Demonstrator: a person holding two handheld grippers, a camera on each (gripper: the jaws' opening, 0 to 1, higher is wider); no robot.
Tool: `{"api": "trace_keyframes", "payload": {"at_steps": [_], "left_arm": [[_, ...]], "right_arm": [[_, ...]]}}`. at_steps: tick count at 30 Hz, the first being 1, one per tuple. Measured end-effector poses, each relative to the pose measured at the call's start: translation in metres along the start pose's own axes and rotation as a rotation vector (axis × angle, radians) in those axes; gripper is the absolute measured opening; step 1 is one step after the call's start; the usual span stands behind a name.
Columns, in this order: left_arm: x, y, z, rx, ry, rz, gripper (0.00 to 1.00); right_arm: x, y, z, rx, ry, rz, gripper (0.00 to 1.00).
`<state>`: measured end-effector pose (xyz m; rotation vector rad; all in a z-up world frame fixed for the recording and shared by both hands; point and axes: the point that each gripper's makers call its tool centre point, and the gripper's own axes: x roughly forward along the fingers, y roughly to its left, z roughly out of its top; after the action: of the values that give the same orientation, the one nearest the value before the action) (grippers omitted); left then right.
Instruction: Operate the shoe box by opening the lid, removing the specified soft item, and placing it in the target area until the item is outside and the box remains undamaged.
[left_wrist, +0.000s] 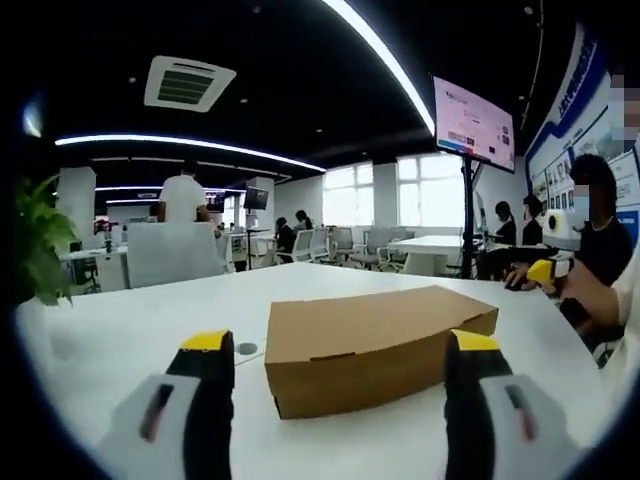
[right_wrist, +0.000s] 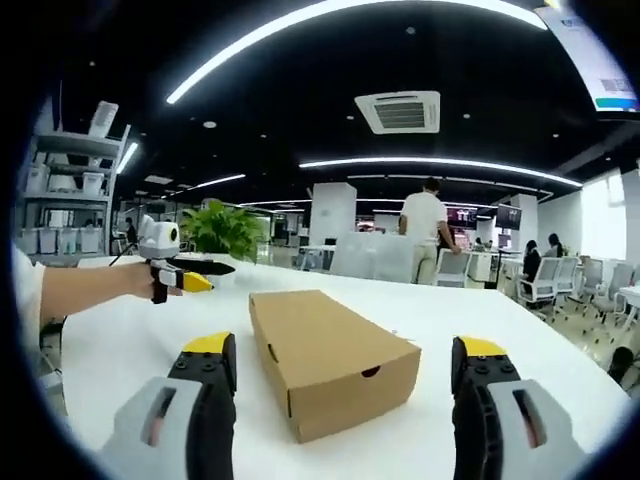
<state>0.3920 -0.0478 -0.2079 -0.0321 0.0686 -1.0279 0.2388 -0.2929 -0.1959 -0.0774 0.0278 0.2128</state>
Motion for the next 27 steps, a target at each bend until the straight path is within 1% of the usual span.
{"api": "trace_keyframes", "payload": {"at_steps": [2,3,4,5,7,8,10,11,15,16,17,18,20,24,27], "left_arm": [[0.002,0.001,-0.007,-0.001,0.018,-0.002,0.91],[0.004,0.001,-0.010,0.009,0.026,0.002,0.92],[0.005,0.000,-0.011,0.038,0.037,-0.005,0.92],[0.007,0.000,-0.011,0.059,0.039,-0.009,0.93],[0.007,0.001,-0.009,0.066,0.037,-0.009,0.93],[0.008,0.002,-0.007,0.068,0.033,-0.009,0.93],[0.009,0.008,-0.005,0.059,0.029,-0.007,0.93],[0.010,0.012,-0.005,0.050,0.031,-0.004,0.93],[0.017,0.018,-0.009,0.026,0.053,-0.018,0.92],[0.019,0.018,-0.011,0.022,0.068,-0.029,0.92],[0.021,0.018,-0.012,0.011,0.077,-0.034,0.92],[0.023,0.018,-0.012,0.010,0.074,-0.037,0.92],[0.025,0.019,-0.012,0.036,0.063,-0.032,0.92],[0.029,0.019,-0.015,0.030,0.063,-0.045,0.93],[0.034,0.020,-0.019,0.027,0.066,-0.057,0.93]], "right_arm": [[-0.001,-0.003,-0.003,-0.006,-0.006,-0.023,0.92],[0.000,-0.004,-0.007,-0.010,0.001,-0.034,0.92],[0.002,-0.003,-0.010,-0.020,0.014,-0.031,0.92],[0.004,0.000,-0.012,-0.031,0.019,-0.017,0.92],[0.006,0.002,-0.014,-0.023,0.025,-0.012,0.92],[0.006,0.004,-0.013,-0.017,0.014,-0.008,0.92],[0.007,0.007,-0.015,-0.008,0.013,-0.003,0.92],[0.010,0.008,-0.018,-0.004,0.022,-0.003,0.91],[0.015,0.014,-0.028,0.005,0.056,-0.008,0.90],[0.015,0.013,-0.030,0.015,0.054,-0.028,0.89],[0.016,0.014,-0.034,0.012,0.069,-0.056,0.88],[0.016,0.015,-0.037,0.007,0.079,-0.067,0.88],[0.019,0.019,-0.037,0.011,0.064,-0.066,0.89],[0.022,0.015,-0.039,0.021,0.079,-0.067,0.89],[0.022,0.012,-0.038,0.020,0.074,-0.075,0.90]]}}
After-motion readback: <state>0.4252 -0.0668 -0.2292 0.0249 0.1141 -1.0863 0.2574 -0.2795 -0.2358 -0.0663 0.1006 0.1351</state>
